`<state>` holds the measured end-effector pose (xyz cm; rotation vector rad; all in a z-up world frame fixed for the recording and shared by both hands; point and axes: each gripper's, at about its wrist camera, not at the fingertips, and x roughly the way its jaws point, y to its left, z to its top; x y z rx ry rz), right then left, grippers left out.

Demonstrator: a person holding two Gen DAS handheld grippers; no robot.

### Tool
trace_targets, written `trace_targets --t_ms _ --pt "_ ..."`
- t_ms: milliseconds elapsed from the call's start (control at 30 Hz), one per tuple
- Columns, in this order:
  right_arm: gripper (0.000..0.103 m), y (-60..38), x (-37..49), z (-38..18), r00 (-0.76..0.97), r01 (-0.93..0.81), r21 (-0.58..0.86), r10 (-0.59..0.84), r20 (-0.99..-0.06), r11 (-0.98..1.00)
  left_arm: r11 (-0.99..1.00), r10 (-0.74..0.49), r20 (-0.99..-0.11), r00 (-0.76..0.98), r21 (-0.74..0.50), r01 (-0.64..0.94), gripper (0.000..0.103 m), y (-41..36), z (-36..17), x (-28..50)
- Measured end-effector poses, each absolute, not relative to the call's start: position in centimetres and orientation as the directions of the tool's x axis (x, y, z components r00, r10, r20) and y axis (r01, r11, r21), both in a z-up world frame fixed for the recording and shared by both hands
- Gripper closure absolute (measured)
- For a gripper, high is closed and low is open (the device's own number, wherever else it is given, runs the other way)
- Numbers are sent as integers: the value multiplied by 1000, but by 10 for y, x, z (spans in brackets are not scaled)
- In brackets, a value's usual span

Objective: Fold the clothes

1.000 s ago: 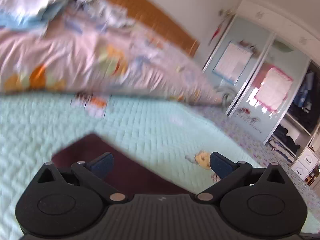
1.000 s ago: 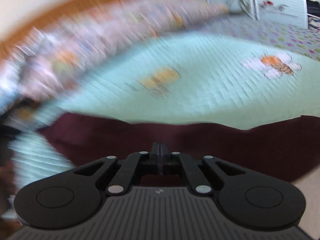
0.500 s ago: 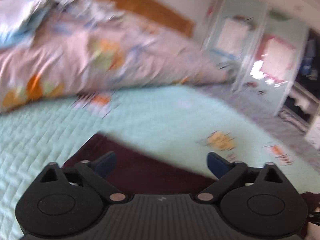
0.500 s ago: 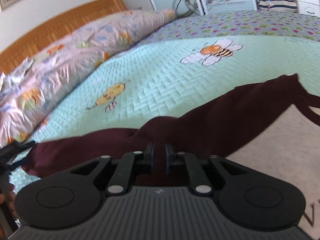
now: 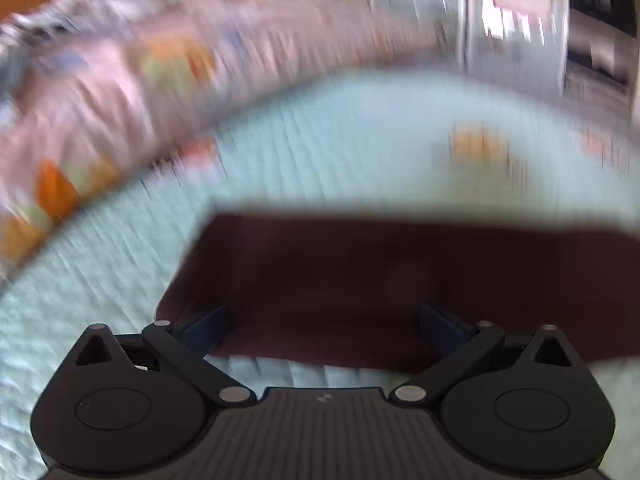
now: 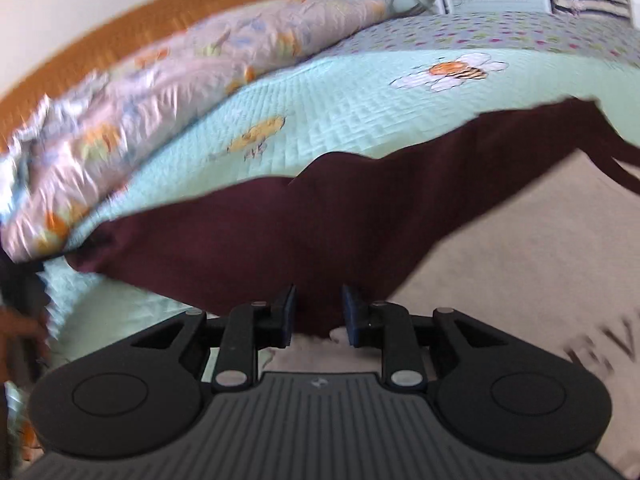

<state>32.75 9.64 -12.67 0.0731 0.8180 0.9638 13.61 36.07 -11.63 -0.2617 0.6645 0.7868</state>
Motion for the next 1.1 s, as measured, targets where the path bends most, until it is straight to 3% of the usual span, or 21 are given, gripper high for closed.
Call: trace_targets --t_ms 100,167,367,467,567,700,767,833,1100 --pt "69 46 307 -117 302 -635 519 802 -515 572 705 523 -649 552 -35 -709 2 330 -107 134" --pt "57 -5 293 -117 321 -603 569 823 -469 559 714 497 -643 583 -79 -696 6 304 -97 132" --pt "45 -162 258 -122 498 -473 638 782 -375 608 733 416 -616 669 -208 -647 1 227 -67 127" --pt "45 -209 253 -127 558 -416 656 747 -362 629 853 200 -618 761 -272 -445 1 148 -60 153" --pt "43 -232 250 -121 576 -415 621 721 -386 664 960 53 -604 795 -187 -207 1 47 -53 173" --pt "33 -245 243 -120 552 -477 584 741 -383 657 999 46 -633 773 18 -45 1 -57 -75 192" --pt "27 -252 243 -132 535 -493 596 761 -367 634 996 86 -661 745 84 -40 1 -85 -102 202" --pt "29 -259 243 -151 530 -500 606 772 -350 618 992 122 -650 750 100 -75 0 -96 -120 201" --pt "27 -278 252 -156 530 -445 727 808 -258 523 981 187 -683 706 99 -165 0 -102 -117 210"
